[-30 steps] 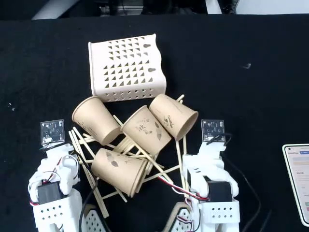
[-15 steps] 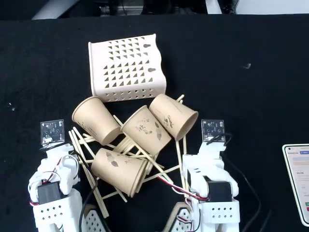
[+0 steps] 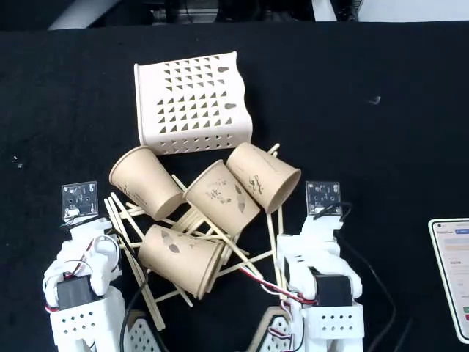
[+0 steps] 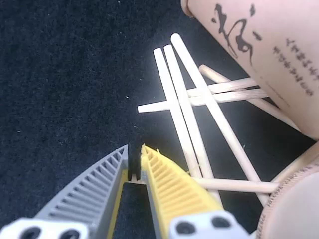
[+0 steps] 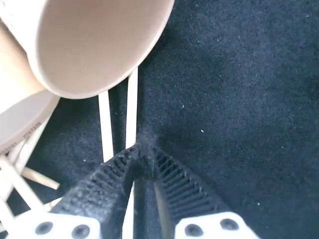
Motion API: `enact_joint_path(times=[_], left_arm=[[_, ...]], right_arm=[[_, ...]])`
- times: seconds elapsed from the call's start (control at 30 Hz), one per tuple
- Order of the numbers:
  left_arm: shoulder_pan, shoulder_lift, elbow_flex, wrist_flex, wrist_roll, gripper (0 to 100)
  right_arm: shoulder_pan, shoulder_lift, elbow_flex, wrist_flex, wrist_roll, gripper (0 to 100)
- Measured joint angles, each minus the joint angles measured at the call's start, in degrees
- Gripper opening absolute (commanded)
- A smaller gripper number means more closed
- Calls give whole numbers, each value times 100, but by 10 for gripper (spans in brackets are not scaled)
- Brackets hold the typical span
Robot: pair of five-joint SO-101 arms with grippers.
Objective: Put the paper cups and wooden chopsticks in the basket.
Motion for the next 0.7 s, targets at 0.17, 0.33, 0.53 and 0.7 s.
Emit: enact_joint_path(times=[0.17,0.33,0.53,0.7], left_arm=[[0,0,0,0,0,55],[0,0,0,0,0,55],[26,0,0,0,0,55],[571,0,0,0,0,55]], right_arm=[[0,0,0,0,0,12],[0,0,0,0,0,12],[0,0,0,0,0,15],[-18,0,0,0,0,12]])
